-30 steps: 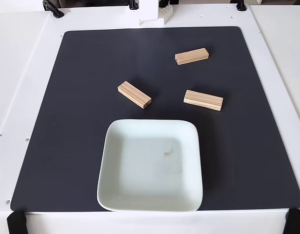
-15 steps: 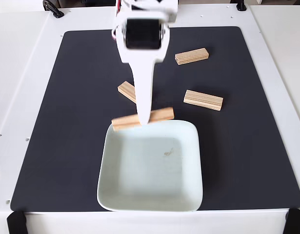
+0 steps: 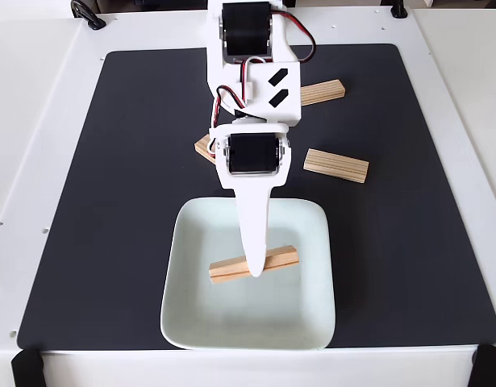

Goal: Pick up the wooden block and place them on the plate.

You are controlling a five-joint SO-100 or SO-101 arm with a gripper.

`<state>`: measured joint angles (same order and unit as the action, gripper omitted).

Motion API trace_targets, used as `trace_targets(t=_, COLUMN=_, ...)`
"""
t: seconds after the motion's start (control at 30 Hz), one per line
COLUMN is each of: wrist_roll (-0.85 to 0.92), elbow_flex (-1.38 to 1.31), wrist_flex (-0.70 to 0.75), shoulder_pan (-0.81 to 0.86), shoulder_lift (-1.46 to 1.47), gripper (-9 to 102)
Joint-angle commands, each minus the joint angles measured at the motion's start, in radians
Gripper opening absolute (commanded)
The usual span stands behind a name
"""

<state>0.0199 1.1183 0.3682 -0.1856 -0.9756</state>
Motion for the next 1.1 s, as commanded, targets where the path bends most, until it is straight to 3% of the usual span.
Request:
trace_targets(t=0.0, wrist_roll=-0.005, elbow_flex=-0.057, wrist_flex=-0.048, shoulder_pan=0.005, shoulder_lift=0.002, gripper=0)
trace_targets(t=0.27, wrist_roll=-0.123, elbow_flex=-0.057, wrist_flex=-0.063, shoulder_pan=0.015, shoulder_lift=0.014, gripper=0)
trace_targets(t=0.6, wrist_roll=-0.123, elbow_flex=-0.055, wrist_flex=-0.063, shoulder_pan=0.014, shoulder_lift=0.014, gripper=0)
trace_targets(t=0.67, wrist_roll=-0.123, elbow_flex=-0.055, wrist_flex=-0.057, shoulder_pan=0.011, shoulder_lift=0.014, gripper=4)
trace_targets(t=0.9, wrist_roll=-0.123, elbow_flex=-0.046, wrist_flex=-0.054, shoulder_pan=0.002, shoulder_lift=0.014, gripper=34)
trace_targets(t=1.07, wrist_roll=-0.123, elbow_flex=-0.043, wrist_flex=-0.054, shoulder_pan=0.0, shoulder_lift=0.011, gripper=37)
